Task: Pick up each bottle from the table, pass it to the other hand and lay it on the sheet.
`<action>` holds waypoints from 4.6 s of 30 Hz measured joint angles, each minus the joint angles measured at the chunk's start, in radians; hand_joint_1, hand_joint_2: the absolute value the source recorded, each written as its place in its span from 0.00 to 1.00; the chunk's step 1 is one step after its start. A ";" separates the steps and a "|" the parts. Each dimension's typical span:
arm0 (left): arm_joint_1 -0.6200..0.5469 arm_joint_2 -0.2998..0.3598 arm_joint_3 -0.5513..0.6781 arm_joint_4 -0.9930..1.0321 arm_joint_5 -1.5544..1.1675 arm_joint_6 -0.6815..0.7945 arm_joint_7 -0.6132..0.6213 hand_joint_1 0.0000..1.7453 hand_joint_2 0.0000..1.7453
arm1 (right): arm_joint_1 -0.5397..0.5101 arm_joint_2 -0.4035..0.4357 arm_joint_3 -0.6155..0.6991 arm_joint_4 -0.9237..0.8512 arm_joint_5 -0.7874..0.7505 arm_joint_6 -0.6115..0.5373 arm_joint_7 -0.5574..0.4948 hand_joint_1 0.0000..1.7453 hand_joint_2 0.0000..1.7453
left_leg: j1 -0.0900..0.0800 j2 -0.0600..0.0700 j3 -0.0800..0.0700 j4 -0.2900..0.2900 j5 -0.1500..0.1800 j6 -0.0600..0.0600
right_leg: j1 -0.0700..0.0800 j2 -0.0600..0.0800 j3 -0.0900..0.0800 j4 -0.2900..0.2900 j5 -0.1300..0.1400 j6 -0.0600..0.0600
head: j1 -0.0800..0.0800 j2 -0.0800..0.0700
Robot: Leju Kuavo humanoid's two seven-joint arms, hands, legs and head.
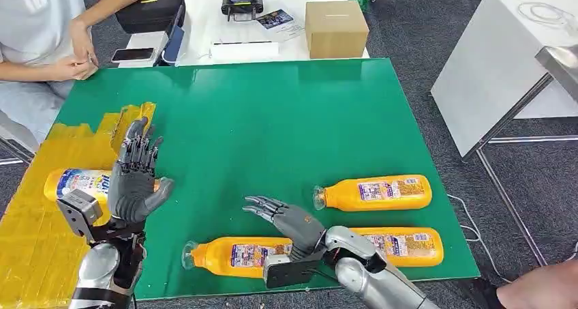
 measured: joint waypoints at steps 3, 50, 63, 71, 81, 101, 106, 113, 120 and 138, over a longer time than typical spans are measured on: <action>0.000 0.000 0.000 0.000 0.001 -0.001 0.000 0.00 1.00 | -0.012 -0.018 0.010 -0.007 0.021 -0.006 0.009 0.00 1.00 | 0.000 0.000 0.000 0.000 0.000 0.000 | 0.000 0.000 0.000 0.000 0.000 0.000 | 0.000 0.000; -0.126 -0.011 0.000 0.094 0.026 0.004 -0.005 0.00 1.00 | -0.100 0.036 0.089 -0.049 -0.171 0.118 -0.106 0.00 1.00 | 0.000 0.000 0.000 0.000 0.001 0.000 | 0.000 0.000 0.001 0.000 0.000 0.000 | 0.000 0.000; -0.158 -0.011 0.000 0.134 0.029 0.007 -0.003 0.00 1.00 | -0.131 0.054 0.129 0.027 -0.183 0.132 -0.106 0.00 1.00 | 0.000 0.000 0.000 0.000 0.000 0.000 | 0.000 0.000 0.000 0.000 0.000 0.000 | 0.000 0.000; -0.183 -0.013 -0.008 0.156 0.040 0.019 0.002 0.00 1.00 | -0.184 0.054 0.185 0.090 -0.203 0.155 -0.089 0.00 1.00 | 0.000 0.000 0.000 0.000 0.001 0.000 | 0.000 0.000 0.000 0.000 0.000 0.000 | 0.000 0.000; -0.201 -0.013 -0.011 0.183 0.065 0.022 0.002 0.00 1.00 | -0.243 0.058 0.259 0.174 -0.232 0.166 -0.058 0.00 1.00 | 0.000 0.000 0.000 0.000 0.001 0.000 | 0.000 0.000 0.000 0.000 0.000 0.000 | 0.000 0.000; -0.203 -0.013 -0.011 0.185 0.070 0.023 0.002 0.00 1.00 | -0.267 0.077 0.322 0.241 -0.212 0.147 -0.042 0.00 1.00 | 0.000 0.000 0.000 0.000 0.001 0.000 | 0.000 0.000 0.000 0.000 0.000 0.000 | 0.000 0.000; -0.204 -0.013 -0.011 0.185 0.071 0.023 0.002 0.00 1.00 | -0.268 0.089 0.335 0.253 -0.177 0.106 -0.019 0.00 1.00 | 0.000 0.000 0.000 0.000 0.001 0.000 | 0.000 0.000 0.000 0.000 0.000 0.000 | 0.000 0.000; -0.197 -0.013 -0.008 0.182 0.078 0.021 0.003 0.00 1.00 | -0.257 0.137 0.366 0.291 0.029 -0.065 0.059 0.00 1.00 | 0.000 0.000 0.000 0.000 0.001 0.000 | 0.000 0.000 0.000 0.000 0.000 0.000 | 0.000 0.000; -0.185 -0.016 0.000 0.166 0.078 0.019 0.014 0.00 1.00 | -0.245 0.176 0.381 0.349 0.226 -0.169 0.133 0.00 1.00 | 0.000 0.000 0.000 0.000 0.001 0.000 | 0.000 0.000 0.000 0.000 0.000 0.000 | 0.000 0.000; -0.175 -0.023 0.004 0.154 0.068 0.019 0.040 0.00 1.00 | -0.229 0.234 0.309 0.436 0.499 -0.269 0.234 0.00 1.00 | 0.000 0.000 0.000 0.000 0.001 0.000 | 0.000 0.000 0.000 0.000 0.000 0.000 | 0.000 0.000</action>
